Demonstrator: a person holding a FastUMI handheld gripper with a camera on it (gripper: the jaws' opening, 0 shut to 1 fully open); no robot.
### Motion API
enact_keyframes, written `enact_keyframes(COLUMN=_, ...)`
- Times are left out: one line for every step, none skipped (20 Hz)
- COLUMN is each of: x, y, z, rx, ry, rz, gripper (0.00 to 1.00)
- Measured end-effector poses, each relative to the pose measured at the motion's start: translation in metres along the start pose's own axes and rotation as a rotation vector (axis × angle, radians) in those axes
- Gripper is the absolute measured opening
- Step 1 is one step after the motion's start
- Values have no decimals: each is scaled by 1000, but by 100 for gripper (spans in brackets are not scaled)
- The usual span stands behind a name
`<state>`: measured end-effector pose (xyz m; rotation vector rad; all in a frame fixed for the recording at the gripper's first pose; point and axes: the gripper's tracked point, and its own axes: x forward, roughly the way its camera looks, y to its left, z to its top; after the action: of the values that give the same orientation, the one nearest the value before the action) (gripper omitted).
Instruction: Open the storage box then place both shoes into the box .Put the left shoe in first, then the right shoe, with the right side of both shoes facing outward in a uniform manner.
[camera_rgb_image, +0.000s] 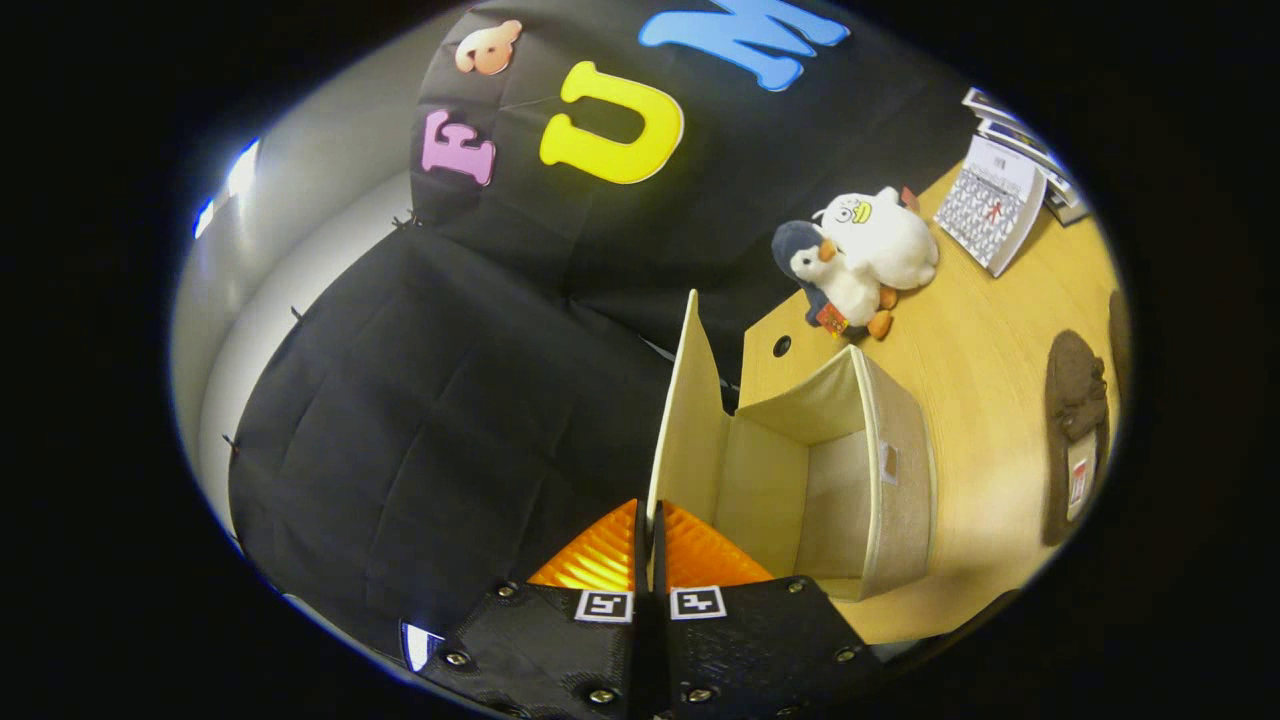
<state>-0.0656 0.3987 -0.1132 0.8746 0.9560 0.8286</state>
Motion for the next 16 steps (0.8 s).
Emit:
enact_keyframes(x=4, y=10, z=-2, rx=-42, ry=6, rz=-8, gripper=0)
enact_keyframes(x=9, y=20, z=-3, rx=-79, ry=10, rz=-16, gripper=0)
enact_keyframes(x=12, y=31, z=-6, rx=-113, ry=15, rz=-16, gripper=0)
enact_keyframes(x=17, y=40, z=-6, rx=-141, ry=6, rz=-18, gripper=0)
enact_keyframes(x=22, y=48, z=-8, rx=-158, ry=2, rz=-19, gripper=0)
enact_keyframes(x=28, y=55, z=-10, rx=-168, ry=5, rz=-14, gripper=0)
enact_keyframes(x=34, y=61, z=-13, rx=-178, ry=9, rz=-12, gripper=0)
enact_keyframes(x=41, y=66, z=-15, rx=-193, ry=14, rz=-15, gripper=0)
enact_keyframes(x=47, y=71, z=-19, rx=-209, ry=24, rz=-18, gripper=0)
enact_keyframes(x=52, y=77, z=-23, rx=-222, ry=33, rz=-17, gripper=0)
enact_keyframes(x=59, y=82, z=-28, rx=-230, ry=44, rz=-13, gripper=0)
enact_keyframes(x=65, y=86, z=-31, rx=-233, ry=51, rz=-10, gripper=0)
enact_keyframes(x=71, y=89, z=-35, rx=-235, ry=58, rz=-10, gripper=0)
enact_keyframes(x=78, y=93, z=-38, rx=-239, ry=65, rz=-9, gripper=0)
enact_keyframes(x=83, y=97, z=-42, rx=-245, ry=69, rz=-10, gripper=0)
enact_keyframes(x=90, y=100, z=-45, rx=-254, ry=68, rz=-12, gripper=0)
